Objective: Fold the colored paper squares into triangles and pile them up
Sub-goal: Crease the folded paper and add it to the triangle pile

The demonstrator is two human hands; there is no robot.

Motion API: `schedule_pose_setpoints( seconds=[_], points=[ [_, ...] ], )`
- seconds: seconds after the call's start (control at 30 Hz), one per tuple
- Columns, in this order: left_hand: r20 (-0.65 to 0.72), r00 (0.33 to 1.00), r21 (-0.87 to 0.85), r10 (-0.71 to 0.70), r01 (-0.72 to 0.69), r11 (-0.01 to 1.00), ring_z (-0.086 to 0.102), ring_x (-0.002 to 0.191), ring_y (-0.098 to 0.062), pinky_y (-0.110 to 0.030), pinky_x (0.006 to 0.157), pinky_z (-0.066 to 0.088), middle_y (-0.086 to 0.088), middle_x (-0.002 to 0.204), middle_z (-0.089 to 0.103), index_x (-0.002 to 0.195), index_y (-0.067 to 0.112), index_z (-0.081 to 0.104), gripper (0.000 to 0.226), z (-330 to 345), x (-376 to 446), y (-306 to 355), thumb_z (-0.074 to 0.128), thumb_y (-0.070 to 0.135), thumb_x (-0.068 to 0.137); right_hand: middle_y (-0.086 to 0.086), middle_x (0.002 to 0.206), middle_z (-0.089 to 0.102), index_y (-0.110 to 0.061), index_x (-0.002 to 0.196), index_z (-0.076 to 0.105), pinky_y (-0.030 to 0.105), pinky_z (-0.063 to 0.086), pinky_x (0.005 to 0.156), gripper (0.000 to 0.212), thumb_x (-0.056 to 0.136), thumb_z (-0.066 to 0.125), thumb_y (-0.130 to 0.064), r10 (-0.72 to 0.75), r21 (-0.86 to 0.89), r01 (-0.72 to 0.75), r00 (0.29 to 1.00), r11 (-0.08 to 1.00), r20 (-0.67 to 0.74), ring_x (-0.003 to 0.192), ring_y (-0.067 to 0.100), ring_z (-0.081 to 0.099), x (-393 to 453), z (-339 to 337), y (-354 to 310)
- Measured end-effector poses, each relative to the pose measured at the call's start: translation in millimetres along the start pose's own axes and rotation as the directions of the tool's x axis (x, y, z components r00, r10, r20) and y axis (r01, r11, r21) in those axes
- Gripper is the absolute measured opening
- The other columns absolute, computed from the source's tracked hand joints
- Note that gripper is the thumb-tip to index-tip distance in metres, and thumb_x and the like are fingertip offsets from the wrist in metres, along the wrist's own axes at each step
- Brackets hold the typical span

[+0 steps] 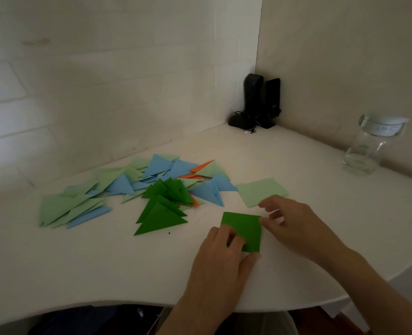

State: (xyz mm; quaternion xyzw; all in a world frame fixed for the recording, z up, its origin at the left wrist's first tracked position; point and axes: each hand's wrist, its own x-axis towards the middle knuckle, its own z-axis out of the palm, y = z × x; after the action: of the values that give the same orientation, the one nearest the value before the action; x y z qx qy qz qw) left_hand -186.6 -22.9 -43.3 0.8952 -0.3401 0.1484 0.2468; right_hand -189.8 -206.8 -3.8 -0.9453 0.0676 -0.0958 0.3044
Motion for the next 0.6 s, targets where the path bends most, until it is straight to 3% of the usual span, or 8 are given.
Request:
schedule_pose_setpoints(
  seconds=[0.17,0.33,0.53,0.6],
  points=[
    [0.007,0.999,0.038,0.034,-0.035,0.999,0.045,0.087,-0.006,-0.021,0.069,0.044,0.01,0.098,0.054,0.091,0.025,0.059,0.046,-9,-2,-1,0.04,0.066,0.084,-0.005,0.084,0.065,-0.028,0.103,0.055,0.01,0.042,0.06,0.027,0.081,0.069,-0.035,0.099,0.103,-0.101,0.995,0.99,0.03,0.071,0.003,0.058,1,13,-16],
    [-0.028,0.999,0.107,0.021,-0.018,0.994,0.043,0.067,-0.003,-0.015,0.059,0.034,0.014,0.076,0.051,0.074,0.028,0.054,0.043,-20,-6,-12,0.049,0.071,0.074,-0.008,0.066,0.063,-0.031,0.094,0.058,0.009,0.042,0.053,0.02,0.08,0.068,-0.021,0.123,0.086,-0.128,0.991,0.988,0.055,0.061,-0.001,0.057,-9,20,-21],
    [-0.056,0.997,0.163,0.045,-0.036,0.986,0.059,0.075,-0.008,-0.022,0.067,0.05,0.011,0.082,0.064,0.079,0.025,0.066,0.041,-18,-7,-20,0.048,0.063,0.073,-0.007,0.059,0.058,-0.033,0.092,0.063,0.008,0.036,0.048,0.015,0.08,0.065,-0.024,0.147,0.068,-0.157,0.979,0.985,0.14,0.051,0.0,0.05,-18,20,-21],
    [-0.029,0.994,0.165,0.104,-0.098,0.981,0.059,0.08,-0.009,-0.024,0.069,0.05,0.01,0.088,0.065,0.084,0.025,0.067,0.039,-14,-8,-21,0.049,0.06,0.077,-0.012,0.064,0.059,-0.033,0.095,0.068,0.006,0.037,0.052,0.017,0.082,0.063,-0.025,0.164,0.086,-0.181,0.971,0.98,0.173,0.058,-0.002,0.052,-17,18,-22]
  ],
)
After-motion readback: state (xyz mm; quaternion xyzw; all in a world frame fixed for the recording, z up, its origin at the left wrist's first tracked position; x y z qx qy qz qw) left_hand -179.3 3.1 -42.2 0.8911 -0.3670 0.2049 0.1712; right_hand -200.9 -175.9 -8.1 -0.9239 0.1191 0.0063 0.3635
